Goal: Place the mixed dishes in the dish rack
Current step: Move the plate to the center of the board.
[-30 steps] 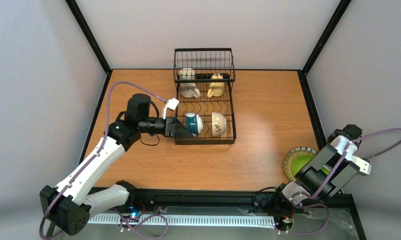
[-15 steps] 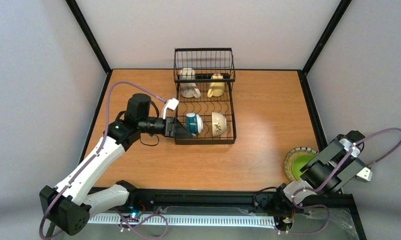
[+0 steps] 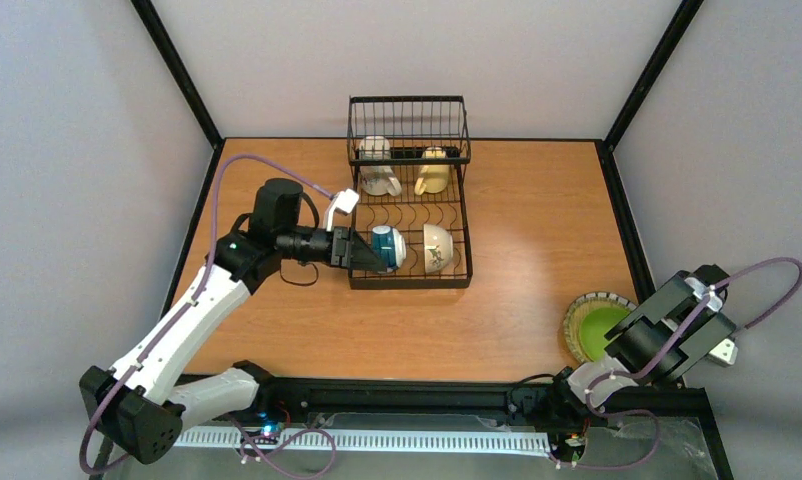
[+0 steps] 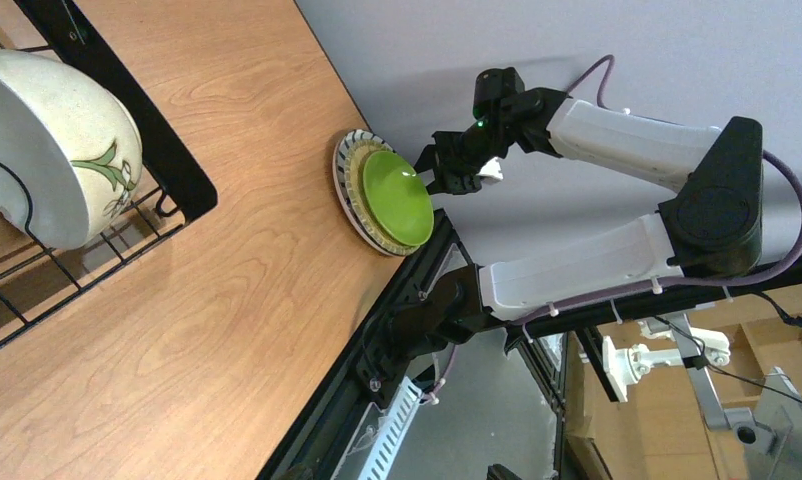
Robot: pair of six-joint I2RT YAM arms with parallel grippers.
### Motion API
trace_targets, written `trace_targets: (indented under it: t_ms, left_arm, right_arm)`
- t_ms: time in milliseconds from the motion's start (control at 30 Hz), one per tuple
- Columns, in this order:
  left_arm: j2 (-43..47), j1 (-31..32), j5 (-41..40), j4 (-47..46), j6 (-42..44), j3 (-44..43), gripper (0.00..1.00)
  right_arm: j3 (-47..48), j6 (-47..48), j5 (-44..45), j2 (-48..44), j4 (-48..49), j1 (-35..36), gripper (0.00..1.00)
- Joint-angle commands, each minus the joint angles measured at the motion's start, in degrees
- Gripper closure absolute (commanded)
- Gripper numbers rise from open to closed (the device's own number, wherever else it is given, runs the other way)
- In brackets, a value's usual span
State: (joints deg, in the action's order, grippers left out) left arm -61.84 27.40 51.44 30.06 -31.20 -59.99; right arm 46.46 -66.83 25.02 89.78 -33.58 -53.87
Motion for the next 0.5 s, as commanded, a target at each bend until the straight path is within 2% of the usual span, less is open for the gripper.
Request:
trace_targets:
  t_ms: [0, 267, 467]
  left_arm:
    - [-0.6, 0.4, 0.1, 1.9, 1.5, -2.8, 0.02]
    - [1.2, 0.4, 0.2, 2.7, 1.9, -2.3, 0.02]
    - [3.5, 0.4, -0.5, 4.0, 2.3, -1.3, 0.02]
  right_arm:
    - [-1.2, 0.3, -6.0, -1.1, -3.7, -0.8, 0.14]
    - [-2.6, -0.1, -7.1, -5.2, -5.5, 3.9, 0.14]
    - [-2.9, -3.5, -6.5, -6.6, -7.8, 10.1, 0.13]
